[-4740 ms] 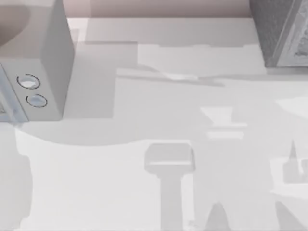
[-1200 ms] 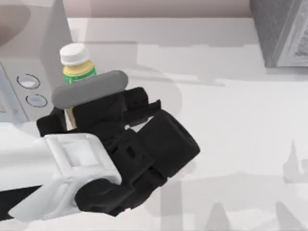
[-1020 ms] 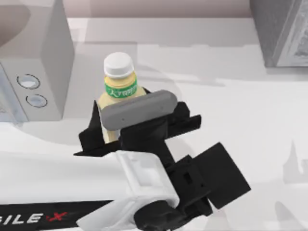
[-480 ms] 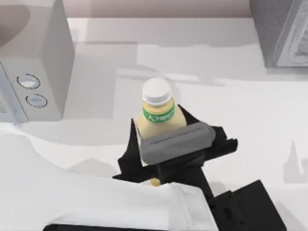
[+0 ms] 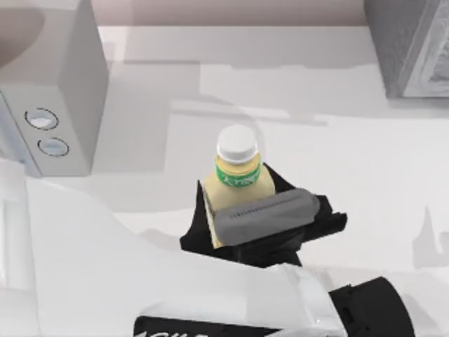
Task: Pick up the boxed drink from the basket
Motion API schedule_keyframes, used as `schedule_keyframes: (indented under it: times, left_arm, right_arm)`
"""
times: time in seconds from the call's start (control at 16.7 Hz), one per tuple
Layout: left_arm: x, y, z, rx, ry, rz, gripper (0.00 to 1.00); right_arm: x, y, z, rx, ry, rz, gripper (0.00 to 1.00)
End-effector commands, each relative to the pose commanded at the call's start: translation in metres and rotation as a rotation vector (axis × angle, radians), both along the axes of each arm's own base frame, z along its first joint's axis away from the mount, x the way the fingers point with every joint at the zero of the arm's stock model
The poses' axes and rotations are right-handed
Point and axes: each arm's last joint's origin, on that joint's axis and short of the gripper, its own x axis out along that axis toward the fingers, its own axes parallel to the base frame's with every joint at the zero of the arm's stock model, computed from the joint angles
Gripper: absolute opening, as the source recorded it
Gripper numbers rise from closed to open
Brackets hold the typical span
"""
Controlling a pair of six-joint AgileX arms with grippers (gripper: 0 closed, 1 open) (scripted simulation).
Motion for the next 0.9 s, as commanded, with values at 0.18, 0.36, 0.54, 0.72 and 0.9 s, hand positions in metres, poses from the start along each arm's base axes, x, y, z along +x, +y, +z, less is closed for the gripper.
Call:
schedule_keyframes:
  times: [0.18,0.36,0.54,0.72,0.9]
  left_arm:
    - [0.005,0.003,-0.011,0.027,-0.025,-0.002,0.0]
    - [0.012,0.009,-0.018,0.05,-0.034,-0.013,0.0]
    - [0.021,0.014,-0.019,0.06,-0.026,-0.018,0.0]
    - [0.03,0.018,-0.018,0.061,-0.012,-0.01,0.0]
    - [0.036,0.02,-0.017,0.059,-0.002,0.002,0.0]
  right_arm:
    - [0.0,0.0,0.0,0.0,0.0,0.0,1.0]
    - [0.0,0.0,0.0,0.0,0.0,0.0,1.0]
    - [0.0,0.0,0.0,0.0,0.0,0.0,1.0]
    - [0.0,0.0,0.0,0.0,0.0,0.0,1.0]
    - [0.0,0.0,0.0,0.0,0.0,0.0,1.0]
